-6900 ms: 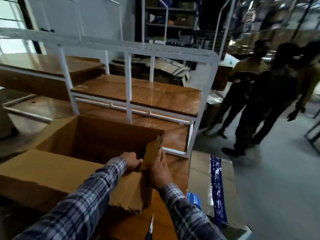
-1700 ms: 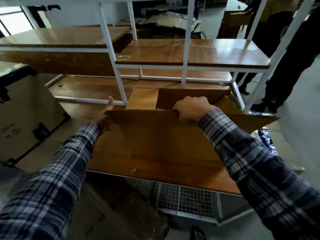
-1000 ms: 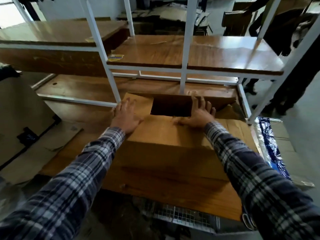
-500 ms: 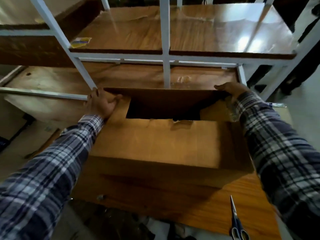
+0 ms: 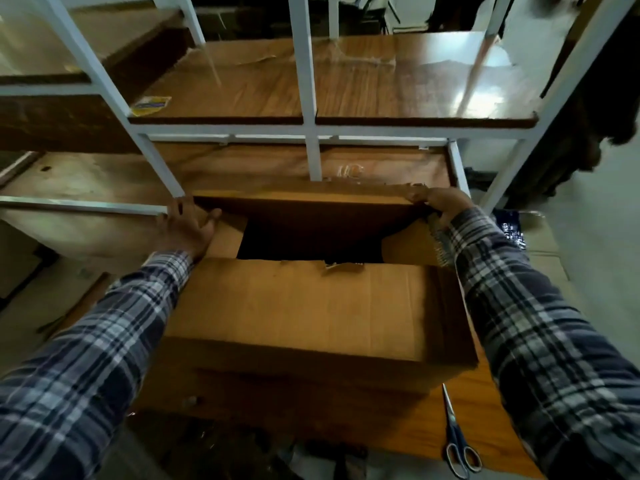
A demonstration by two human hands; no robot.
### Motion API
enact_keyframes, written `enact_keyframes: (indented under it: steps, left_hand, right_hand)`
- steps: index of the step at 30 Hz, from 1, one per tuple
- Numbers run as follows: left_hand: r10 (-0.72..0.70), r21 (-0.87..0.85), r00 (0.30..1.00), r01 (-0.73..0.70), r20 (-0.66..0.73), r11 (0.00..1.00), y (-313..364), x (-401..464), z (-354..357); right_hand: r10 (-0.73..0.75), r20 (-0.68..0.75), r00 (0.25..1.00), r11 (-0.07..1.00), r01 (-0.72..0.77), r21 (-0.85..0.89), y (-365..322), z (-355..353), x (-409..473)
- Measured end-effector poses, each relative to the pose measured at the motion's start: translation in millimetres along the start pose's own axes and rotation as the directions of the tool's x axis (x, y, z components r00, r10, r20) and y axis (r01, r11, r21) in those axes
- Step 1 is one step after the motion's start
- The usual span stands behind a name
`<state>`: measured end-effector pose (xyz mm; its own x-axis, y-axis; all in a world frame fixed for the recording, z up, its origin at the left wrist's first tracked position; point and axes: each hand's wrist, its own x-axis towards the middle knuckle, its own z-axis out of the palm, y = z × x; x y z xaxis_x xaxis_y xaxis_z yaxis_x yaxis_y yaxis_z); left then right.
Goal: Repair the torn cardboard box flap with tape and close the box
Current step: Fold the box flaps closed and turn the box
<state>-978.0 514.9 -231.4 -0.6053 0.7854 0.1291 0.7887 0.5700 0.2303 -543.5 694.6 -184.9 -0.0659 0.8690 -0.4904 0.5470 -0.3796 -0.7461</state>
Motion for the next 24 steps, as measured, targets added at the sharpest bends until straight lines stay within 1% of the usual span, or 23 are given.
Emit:
enact_keyframes:
  steps: [2,3,4,5,6,8,10,12,13,15,16,18,20,21,22,24]
  left_hand:
    - [-0.033,-0.075,0.998,0.037,0.063,0.997,-26.2,9.0,11.4]
    - [-0.042,-0.079,0.994,0.05,0.099,0.996,-35.8,11.5,14.5]
    - [-0.039,-0.058,0.989,0.048,0.143,0.997,-40.2,8.4,12.3]
    - [-0.046,-0.079,0.988,0.058,0.149,0.995,-36.3,-5.3,1.9]
    - [-0.081,-0.082,0.985,0.094,0.15,0.992,-34.6,-19.5,-6.5]
    - [-0.047,-0.093,0.994,0.055,0.094,0.994,-27.9,-46.6,-21.3]
    - [-0.031,-0.163,0.997,0.041,0.064,0.986,-34.0,-64.1,-31.7]
    - [-0.008,-0.181,1.0,0.01,0.008,0.984,-40.4,-77.4,-40.9]
    - [0.008,-0.148,0.999,-0.013,-0.033,0.989,-41.6,-82.9,-44.6]
    - [0.083,-0.038,0.988,-0.088,-0.128,0.995,-43.2,-96.3,-49.6]
    - [0.125,-0.009,0.98,-0.128,-0.154,0.992,-44.7,-101.7,-48.9]
    - [0.159,-0.005,0.972,-0.163,-0.171,0.987,-46.0,-113.8,-52.3]
    - [0.129,-0.057,0.976,-0.14,-0.173,0.988,-46.7,-128.5,-58.0]
    - [0.102,-0.077,0.982,-0.115,-0.16,0.99,-47.5,-135.2,-60.4]
    - [0.082,-0.087,0.984,-0.097,-0.155,0.991,-48.4,-140.4,-63.0]
    - [0.077,-0.103,0.981,-0.097,-0.18,0.99,-55.1,-145.1,-62.1]
  right_hand:
    - [0.042,-0.086,0.995,0.99,-0.03,0.137,10.6,2.1,-9.2]
    - [0.039,-0.065,0.997,0.977,-0.025,0.21,18.7,2.7,-7.0]
    - [0.054,-0.066,0.996,0.973,-0.037,0.23,21.6,4.4,-17.5]
    - [0.033,-0.05,0.998,0.963,-0.018,0.269,28.2,5.6,-22.9]
    - [0.015,-0.067,0.998,0.959,0.004,0.284,31.3,5.9,-32.2]
    - [-0.049,-0.09,0.995,0.931,0.078,0.357,40.7,5.8,-40.5]
    - [-0.088,-0.11,0.99,0.884,0.129,0.448,46.0,6.9,-59.3]
    - [-0.115,-0.141,0.983,0.871,0.168,0.461,50.8,6.3,-70.8]
    - [-0.127,-0.166,0.978,0.863,0.192,0.467,53.2,3.9,-76.3]
    - [-0.15,-0.197,0.969,0.861,0.226,0.456,54.8,0.4,-91.5]
    - [-0.162,-0.212,0.964,0.864,0.242,0.441,57.8,0.7,-102.0]
    - [-0.197,-0.215,0.956,0.89,0.267,0.37,67.9,0.7,-116.0]
    - [-0.281,-0.208,0.937,0.914,0.327,0.241,81.8,0.6,-130.1]
    - [-0.339,-0.181,0.923,0.92,0.366,0.143,89.2,0.5,-136.7]
    - [-0.406,-0.124,0.906,0.909,0.414,0.048,95.6,-0.2,-141.9]
    - [-0.458,-0.004,0.889,0.884,0.454,-0.115,104.1,-2.6,-153.1]
